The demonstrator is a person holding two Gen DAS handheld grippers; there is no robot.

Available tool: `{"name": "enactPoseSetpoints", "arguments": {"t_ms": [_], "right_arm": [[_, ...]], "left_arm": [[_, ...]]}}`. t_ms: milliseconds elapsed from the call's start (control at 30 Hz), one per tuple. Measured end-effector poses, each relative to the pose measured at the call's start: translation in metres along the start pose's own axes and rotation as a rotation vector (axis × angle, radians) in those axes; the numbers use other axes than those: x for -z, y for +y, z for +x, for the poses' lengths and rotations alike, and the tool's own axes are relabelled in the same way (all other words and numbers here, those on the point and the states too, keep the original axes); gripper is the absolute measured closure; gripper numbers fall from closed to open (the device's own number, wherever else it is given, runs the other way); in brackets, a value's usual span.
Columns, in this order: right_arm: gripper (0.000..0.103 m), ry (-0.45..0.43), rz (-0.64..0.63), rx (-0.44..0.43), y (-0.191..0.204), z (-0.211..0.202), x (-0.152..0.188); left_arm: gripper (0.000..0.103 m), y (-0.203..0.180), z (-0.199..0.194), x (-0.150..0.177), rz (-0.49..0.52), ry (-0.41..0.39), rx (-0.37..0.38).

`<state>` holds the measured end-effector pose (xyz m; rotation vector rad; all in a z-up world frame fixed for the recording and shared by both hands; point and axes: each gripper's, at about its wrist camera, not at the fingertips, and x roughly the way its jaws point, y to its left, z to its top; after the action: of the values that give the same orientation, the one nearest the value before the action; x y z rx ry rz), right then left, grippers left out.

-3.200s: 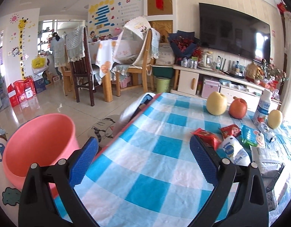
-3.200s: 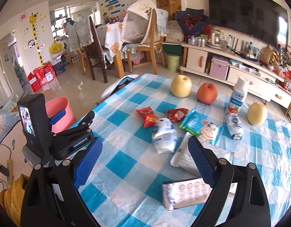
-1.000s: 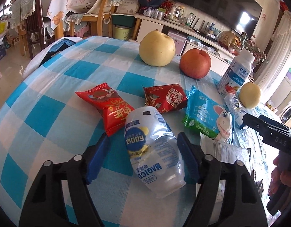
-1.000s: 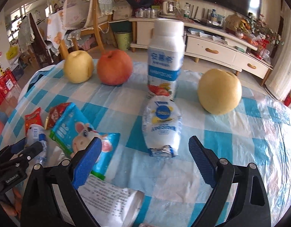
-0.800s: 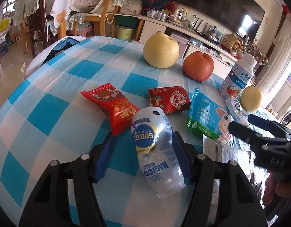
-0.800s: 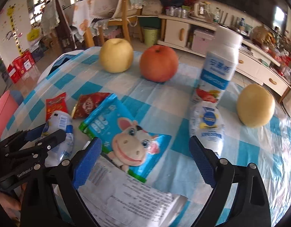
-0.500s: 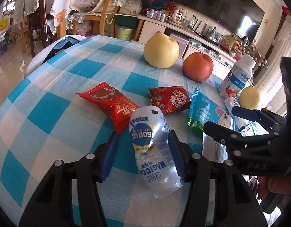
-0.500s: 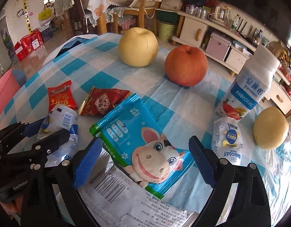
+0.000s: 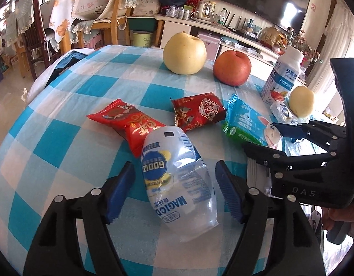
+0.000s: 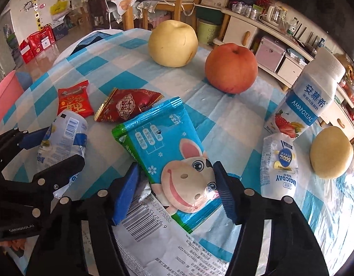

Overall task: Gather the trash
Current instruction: 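Close the left tool on the white bottle while the right tool closes on the cow-print packet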

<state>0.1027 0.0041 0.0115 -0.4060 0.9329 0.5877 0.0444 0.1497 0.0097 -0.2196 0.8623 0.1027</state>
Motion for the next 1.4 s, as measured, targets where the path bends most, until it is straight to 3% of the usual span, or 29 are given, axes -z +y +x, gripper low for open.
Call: {"name": "enactPoseSetpoints", "arguments": {"t_ms": [67, 133, 200, 267, 467, 833, 1400], "right_arm": [[0.047, -0.003, 0.007, 0.003, 0.0, -0.001, 0.002], [0.051, -0.002, 0.006, 0.006, 0.002, -0.003, 0.004], [0.054, 0.0, 0.006, 0.007, 0.003, -0.005, 0.006], [0.056, -0.001, 0.005, 0.013, 0.005, -0.007, 0.008], [0.062, 0.007, 0.0, 0.041, 0.014, -0.014, 0.009], [0.068, 0.01, -0.007, 0.081, 0.026, -0.031, 0.015], [0.069, -0.101, 0.048, 0.137, 0.045, -0.094, 0.014]], "left_arm": [[0.03, 0.001, 0.0, 0.0, -0.002, -0.001, 0.004], [0.036, 0.0, 0.0, 0.001, 0.003, 0.0, -0.011], [0.051, 0.0, -0.001, 0.001, 0.008, -0.002, -0.012], [0.058, 0.001, -0.001, 0.001, 0.007, -0.002, -0.016], [0.071, 0.001, -0.005, 0.005, 0.009, -0.001, 0.026], [0.076, 0.015, -0.018, 0.015, -0.027, 0.0, 0.07], [0.078, 0.042, -0.06, 0.033, -0.034, -0.04, 0.131]]}}
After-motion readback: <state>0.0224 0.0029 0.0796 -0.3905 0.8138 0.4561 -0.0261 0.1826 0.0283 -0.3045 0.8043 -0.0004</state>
